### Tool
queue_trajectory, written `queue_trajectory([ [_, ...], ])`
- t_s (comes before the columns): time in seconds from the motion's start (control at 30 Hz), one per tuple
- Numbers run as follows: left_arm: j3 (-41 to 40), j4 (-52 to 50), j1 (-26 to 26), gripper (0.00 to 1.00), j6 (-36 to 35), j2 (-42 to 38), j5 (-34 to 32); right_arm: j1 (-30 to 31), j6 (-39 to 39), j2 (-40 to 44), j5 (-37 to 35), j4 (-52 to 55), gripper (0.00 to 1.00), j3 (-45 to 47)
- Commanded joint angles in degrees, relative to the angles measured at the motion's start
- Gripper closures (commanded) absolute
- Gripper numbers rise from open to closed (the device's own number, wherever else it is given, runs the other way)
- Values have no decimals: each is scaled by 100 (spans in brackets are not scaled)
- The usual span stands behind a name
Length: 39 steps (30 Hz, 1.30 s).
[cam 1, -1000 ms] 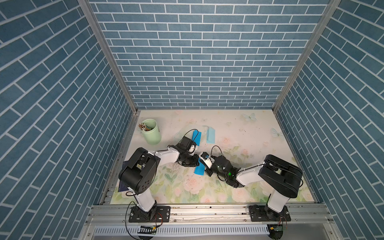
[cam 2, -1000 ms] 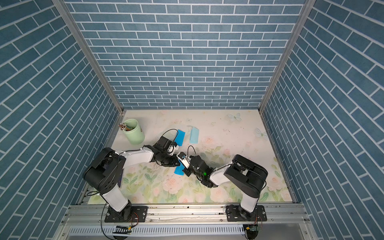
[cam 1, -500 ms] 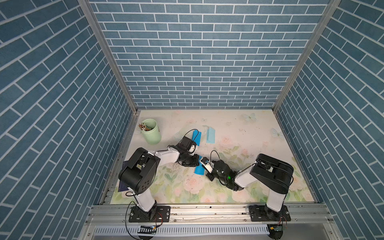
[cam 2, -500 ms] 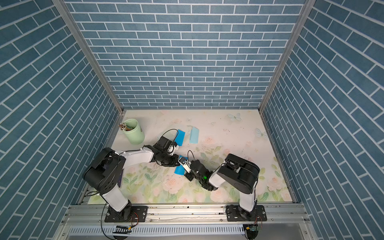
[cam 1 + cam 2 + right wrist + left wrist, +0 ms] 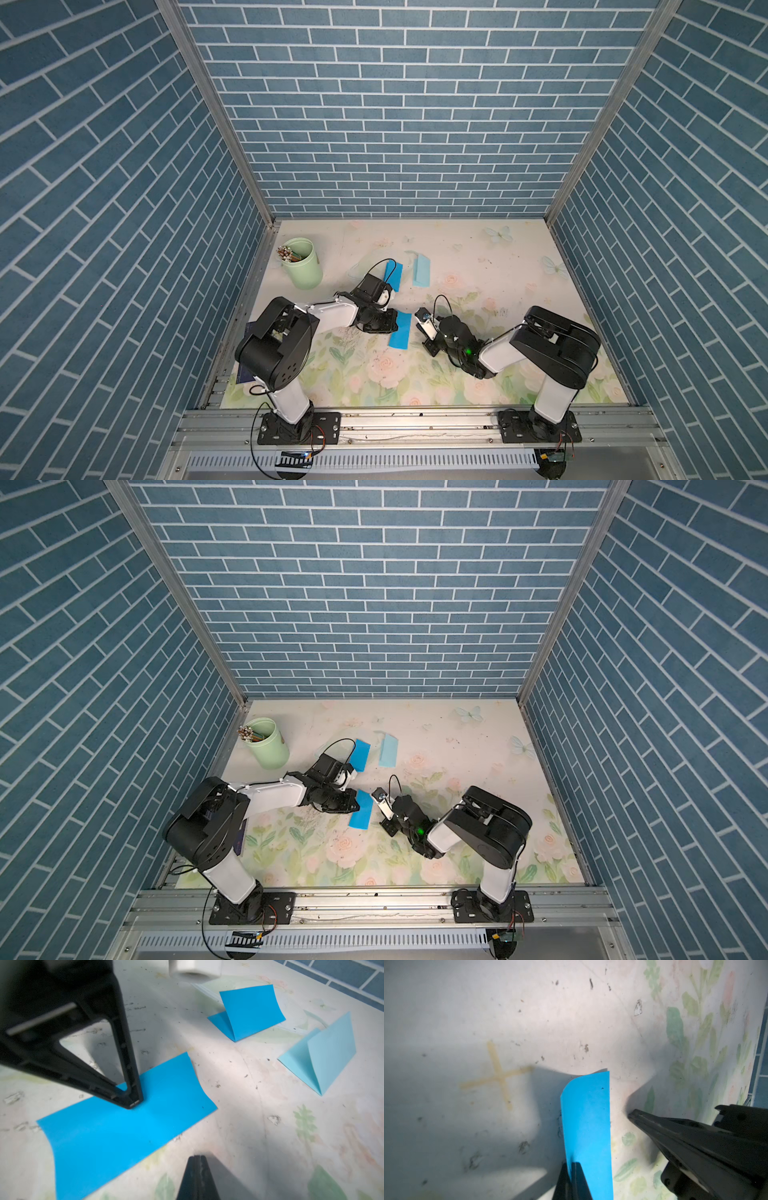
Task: Fold the square paper along the opposite sides
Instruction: Smooth out the paper at the center of the board.
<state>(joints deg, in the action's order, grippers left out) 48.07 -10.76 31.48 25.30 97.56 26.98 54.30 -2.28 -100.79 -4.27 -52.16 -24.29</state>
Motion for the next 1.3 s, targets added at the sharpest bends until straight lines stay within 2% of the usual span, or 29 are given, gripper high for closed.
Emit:
queue_trajectory([
  [0.0, -206, -443, -25, 100, -5, 87, -536, 130, -164, 305, 334, -197, 100, 56],
  [0.2, -211, -392, -23, 100, -24, 155, -527, 404, -218, -58, 610, -677, 100, -53],
  [0.53, -237, -355, 9, 100, -12, 164, -519, 544, -374, -576, 827, -403, 100, -195],
  [1.27, -246, -427, -5, 100, -222, 178, -644, 905, -404, -397, 717, 313, 100, 162],
])
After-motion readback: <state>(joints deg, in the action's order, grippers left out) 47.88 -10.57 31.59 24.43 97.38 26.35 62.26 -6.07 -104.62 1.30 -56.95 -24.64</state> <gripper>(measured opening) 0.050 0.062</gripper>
